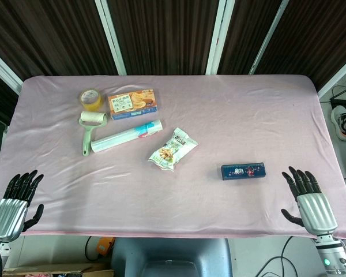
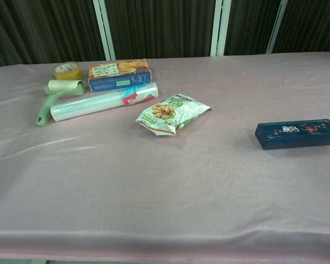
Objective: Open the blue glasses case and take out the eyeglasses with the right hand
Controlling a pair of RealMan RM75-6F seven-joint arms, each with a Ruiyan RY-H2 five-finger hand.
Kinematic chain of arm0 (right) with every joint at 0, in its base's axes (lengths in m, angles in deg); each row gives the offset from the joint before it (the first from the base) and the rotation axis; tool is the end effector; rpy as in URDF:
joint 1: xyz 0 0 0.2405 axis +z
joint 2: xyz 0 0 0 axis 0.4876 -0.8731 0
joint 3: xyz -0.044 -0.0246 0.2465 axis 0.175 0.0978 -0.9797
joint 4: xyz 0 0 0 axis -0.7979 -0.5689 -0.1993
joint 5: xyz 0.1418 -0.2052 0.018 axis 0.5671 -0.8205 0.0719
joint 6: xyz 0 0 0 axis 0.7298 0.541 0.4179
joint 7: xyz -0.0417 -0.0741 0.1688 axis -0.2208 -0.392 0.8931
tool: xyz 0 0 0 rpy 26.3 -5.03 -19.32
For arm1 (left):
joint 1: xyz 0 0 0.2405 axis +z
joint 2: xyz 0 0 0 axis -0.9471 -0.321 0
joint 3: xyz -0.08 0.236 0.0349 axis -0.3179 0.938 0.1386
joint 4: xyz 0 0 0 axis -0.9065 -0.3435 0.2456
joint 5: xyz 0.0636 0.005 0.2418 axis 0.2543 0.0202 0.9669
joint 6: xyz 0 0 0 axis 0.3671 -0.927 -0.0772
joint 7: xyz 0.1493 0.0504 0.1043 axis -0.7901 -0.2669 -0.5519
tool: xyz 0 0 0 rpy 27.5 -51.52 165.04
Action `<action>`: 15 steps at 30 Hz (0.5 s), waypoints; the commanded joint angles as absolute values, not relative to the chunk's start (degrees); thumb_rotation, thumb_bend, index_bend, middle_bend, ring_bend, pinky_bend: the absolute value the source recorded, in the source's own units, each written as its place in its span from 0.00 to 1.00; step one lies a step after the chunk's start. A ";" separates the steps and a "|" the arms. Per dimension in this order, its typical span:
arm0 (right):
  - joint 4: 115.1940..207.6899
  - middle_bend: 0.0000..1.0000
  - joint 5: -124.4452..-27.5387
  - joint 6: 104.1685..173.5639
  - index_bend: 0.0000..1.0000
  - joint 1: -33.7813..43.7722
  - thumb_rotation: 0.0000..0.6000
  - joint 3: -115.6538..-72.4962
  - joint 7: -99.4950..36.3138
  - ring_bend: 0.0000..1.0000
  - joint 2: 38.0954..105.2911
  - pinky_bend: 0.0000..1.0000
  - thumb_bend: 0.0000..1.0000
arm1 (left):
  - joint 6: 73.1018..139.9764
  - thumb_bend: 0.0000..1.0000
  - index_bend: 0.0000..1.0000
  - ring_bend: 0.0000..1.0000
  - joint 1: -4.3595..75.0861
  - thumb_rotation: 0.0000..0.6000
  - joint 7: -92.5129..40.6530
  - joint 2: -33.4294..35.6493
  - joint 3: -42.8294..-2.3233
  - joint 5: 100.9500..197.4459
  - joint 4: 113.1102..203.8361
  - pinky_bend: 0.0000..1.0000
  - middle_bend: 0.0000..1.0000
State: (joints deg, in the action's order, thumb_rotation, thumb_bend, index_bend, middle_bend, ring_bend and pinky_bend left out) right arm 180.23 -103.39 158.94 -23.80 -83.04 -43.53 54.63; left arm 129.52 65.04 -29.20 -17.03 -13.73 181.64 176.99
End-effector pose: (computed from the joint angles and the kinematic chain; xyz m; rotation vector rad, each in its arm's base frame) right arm -0.3070 -0.2141 0.0872 1.5457 -0.8148 0.8032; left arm -0.3010 0.2195 0.1033 -1.5443 -0.7919 -0.9257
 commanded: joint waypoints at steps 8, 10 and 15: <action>176.24 0.00 -100.93 153.88 0.01 -20.61 1.00 -85.31 -40.35 0.00 55.76 0.00 0.33 | 129.53 0.42 0.00 0.00 64.78 1.00 -28.59 -16.92 -13.95 181.88 177.09 0.00 0.00; 173.79 0.00 -99.84 151.14 0.04 -18.78 1.00 -86.29 -39.42 0.00 56.49 0.00 0.33 | 129.22 0.42 0.00 0.00 64.59 1.00 -28.61 -16.82 -14.01 181.80 177.01 0.00 0.00; 165.48 0.00 -98.33 143.23 0.17 -12.84 1.00 -88.48 -37.13 0.00 59.22 0.00 0.33 | 127.77 0.42 0.00 0.00 63.71 1.00 -28.75 -16.52 -14.55 180.94 177.10 0.00 0.00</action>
State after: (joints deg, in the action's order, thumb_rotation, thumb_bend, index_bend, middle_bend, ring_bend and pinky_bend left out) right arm 169.85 -99.58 147.34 -16.21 -86.95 -38.78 57.39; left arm 127.86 63.79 -28.71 -16.58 -14.47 181.03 177.05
